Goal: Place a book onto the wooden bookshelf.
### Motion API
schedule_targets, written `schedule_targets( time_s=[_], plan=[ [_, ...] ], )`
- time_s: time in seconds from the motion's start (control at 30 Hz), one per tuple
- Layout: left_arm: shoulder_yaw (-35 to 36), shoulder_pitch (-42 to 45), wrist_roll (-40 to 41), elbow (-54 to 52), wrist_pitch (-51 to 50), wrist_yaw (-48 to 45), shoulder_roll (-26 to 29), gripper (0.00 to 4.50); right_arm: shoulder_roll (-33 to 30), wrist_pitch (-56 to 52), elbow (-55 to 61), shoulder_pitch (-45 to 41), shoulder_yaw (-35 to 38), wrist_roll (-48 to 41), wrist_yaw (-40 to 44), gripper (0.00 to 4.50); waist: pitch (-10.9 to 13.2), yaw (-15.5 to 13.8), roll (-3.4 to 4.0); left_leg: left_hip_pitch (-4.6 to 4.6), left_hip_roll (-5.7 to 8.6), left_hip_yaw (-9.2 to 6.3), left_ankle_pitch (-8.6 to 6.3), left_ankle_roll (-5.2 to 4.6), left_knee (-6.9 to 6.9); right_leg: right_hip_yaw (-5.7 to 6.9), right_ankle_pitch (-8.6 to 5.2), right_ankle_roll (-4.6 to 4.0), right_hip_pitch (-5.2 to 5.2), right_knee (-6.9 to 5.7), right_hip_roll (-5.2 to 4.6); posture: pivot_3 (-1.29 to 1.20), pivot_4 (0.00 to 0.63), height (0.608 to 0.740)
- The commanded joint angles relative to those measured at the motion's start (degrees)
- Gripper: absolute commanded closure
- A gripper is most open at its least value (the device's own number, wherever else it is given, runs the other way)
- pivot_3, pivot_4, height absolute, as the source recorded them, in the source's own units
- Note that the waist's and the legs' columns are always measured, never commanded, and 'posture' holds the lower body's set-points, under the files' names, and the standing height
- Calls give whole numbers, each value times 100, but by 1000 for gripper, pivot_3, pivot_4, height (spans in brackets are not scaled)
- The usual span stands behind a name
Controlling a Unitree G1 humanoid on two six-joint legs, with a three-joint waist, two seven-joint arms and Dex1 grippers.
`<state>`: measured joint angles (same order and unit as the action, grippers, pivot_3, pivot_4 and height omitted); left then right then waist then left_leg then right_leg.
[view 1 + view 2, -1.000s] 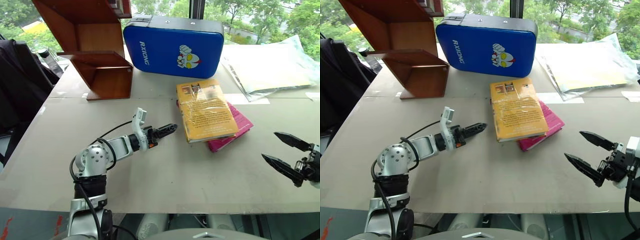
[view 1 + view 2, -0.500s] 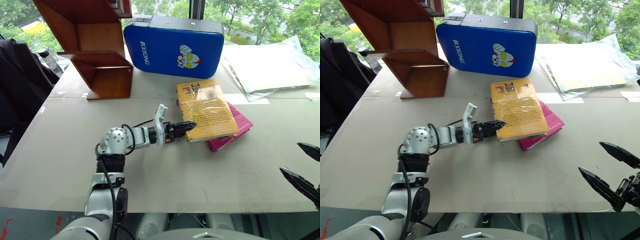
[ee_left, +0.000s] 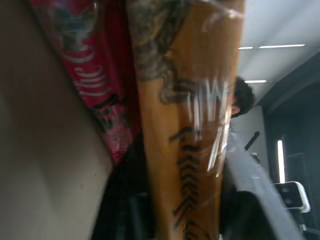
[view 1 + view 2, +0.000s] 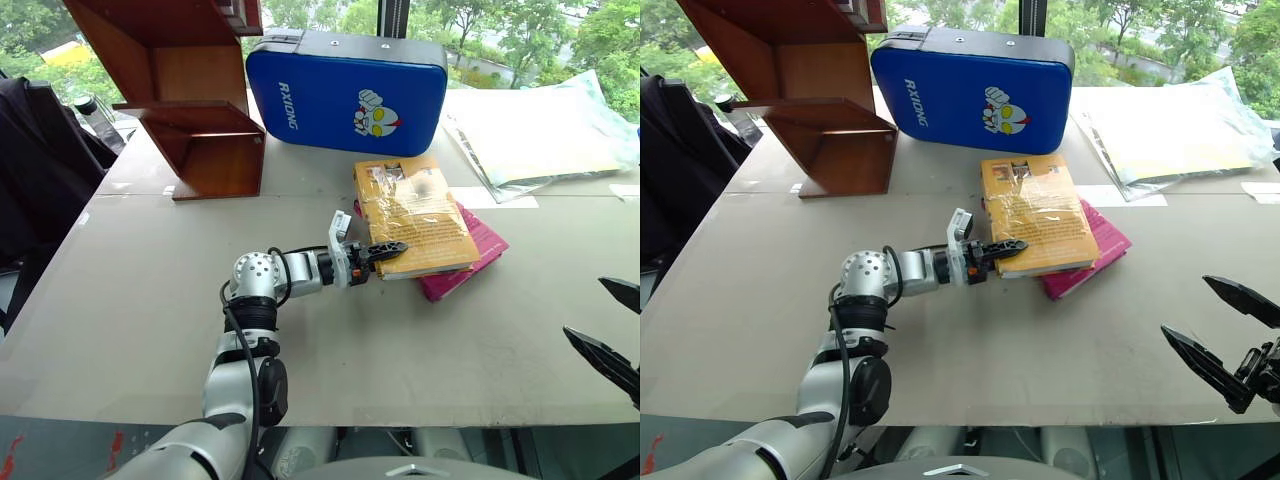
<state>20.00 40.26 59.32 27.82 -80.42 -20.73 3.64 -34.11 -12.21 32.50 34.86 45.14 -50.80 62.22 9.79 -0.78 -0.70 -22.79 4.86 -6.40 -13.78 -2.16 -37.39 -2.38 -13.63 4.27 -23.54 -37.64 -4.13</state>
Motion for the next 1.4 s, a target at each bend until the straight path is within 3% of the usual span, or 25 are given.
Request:
schedule_targets(
  time_s=[0.03, 0.13, 0.2, 0.33, 0.47, 0.6, 0.7, 0.93, 1.07, 1.4],
  plan=[
    [121, -33, 274, -601, -150, -181, 50, 4451, -21, 162, -11, -27, 45, -8, 150, 0, 1, 1, -1, 0, 0, 0, 0, 1, 0, 0, 0, 0, 0, 0, 0, 0, 150, 740],
    [-596, -258, 200, -2541, 440, -1232, 604, 4451, -32, 180, -117, -127, 23, -34, 214, 0, 15, 24, -17, -2, -2, 0, 1, 7, 1, -2, 1, -1, -2, 0, 0, 0, 150, 740],
    [-952, -310, -189, -3460, 1271, -1866, 1067, 4451, -56, 159, -171, -253, -14, -92, 195, 0, 27, 19, -29, -5, -7, 2, 8, 66, 9, -3, 3, -6, -8, 1, 2, 0, 150, 740],
    [-1564, -145, -1847, -4306, 3836, -3238, 2342, 4451, -158, 27, -296, -692, -195, -272, 101, 0, 24, -11, -24, 0, -6, 6, 10, 71, 10, -5, 3, -8, -3, 6, 0, 0, 150, 740],
    [-2050, 182, -3977, -3619, 6871, -3806, 3440, 4451, -335, -197, -465, -1303, -477, -468, 16, 0, 24, -19, -23, 3, -6, 15, 7, 65, 12, -10, -5, -41, 1, 15, 0, 0, 150, 740],
    [-1999, 1250, -5847, -1910, 9600, -3176, 4565, 4451, -565, -624, -707, -2559, -1049, -827, -315, 0, 44, 32, -45, -4, -9, 13, 11, 18, 13, -7, 7, -55, -6, 21, 2, 0, 150, 740],
    [-2208, 1939, -6999, -886, 10940, -2719, 5441, 4451, -636, -937, -811, -3574, -1604, -949, -606, 0, 53, 53, -51, 0, -20, 14, 10, 16, 22, 2, 22, -30, -11, 29, 4, 0, 150, 740],
    [-2539, 2481, -8195, 224, 11548, -2534, 6465, 4451, -232, -1359, -1126, -5222, -2481, -1187, -1036, 0, 55, 17, -49, -28, -9, 5, 26, 40, 58, 26, 23, -25, -35, 64, 6, 0, 150, 740],
    [-2588, 2257, -8590, 538, 11302, -2362, 6822, 4451, -41, -1381, -1376, -5717, -2912, -642, -1415, 0, 55, 28, -50, -93, -4, -6, 26, 40, 29, 45, 22, -19, -81, 60, 9, 0, 150, 740],
    [-2753, 2420, -9149, 1250, 11079, -1765, 6791, 4451, 20, -1488, -1377, -6055, -3117, -68, -1897, 0, 57, 63, -53, -104, 6, -12, 14, 15, -4, 64, 25, -17, -115, -31, 6, 0, 150, 740]
  ],
)
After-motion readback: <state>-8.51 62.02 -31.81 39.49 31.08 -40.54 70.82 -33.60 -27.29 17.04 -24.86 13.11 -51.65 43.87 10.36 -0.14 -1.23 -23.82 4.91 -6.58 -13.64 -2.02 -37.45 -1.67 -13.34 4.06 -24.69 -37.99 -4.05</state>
